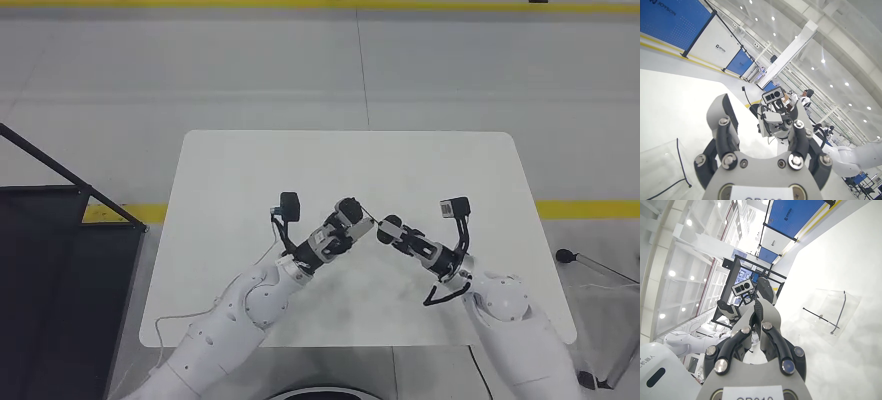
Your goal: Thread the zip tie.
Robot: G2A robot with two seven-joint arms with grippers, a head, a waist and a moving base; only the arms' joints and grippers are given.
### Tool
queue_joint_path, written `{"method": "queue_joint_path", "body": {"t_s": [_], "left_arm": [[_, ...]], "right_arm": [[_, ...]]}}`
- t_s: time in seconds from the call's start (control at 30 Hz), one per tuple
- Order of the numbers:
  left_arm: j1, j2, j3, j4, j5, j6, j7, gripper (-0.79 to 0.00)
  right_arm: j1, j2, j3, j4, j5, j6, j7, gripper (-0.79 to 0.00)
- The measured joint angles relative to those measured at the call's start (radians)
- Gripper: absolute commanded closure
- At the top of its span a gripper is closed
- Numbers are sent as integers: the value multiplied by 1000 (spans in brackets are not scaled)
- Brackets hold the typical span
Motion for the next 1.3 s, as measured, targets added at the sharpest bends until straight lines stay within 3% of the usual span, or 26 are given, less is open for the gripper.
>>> {"method": "queue_joint_path", "body": {"t_s": [0.6, 0.9, 1.3], "left_arm": [[-9, -34, -4, 56, 11, -21, 4, -336], [-4, -45, -18, 63, 12, -32, -9, -234], [2, -57, -42, 68, 17, -39, -15, -234]], "right_arm": [[14, -5, -7, 22, 7, -3, 5, 0], [17, -6, -10, 24, 0, -1, 10, 0], [20, -7, -13, 27, -1, 6, 16, 0]]}}
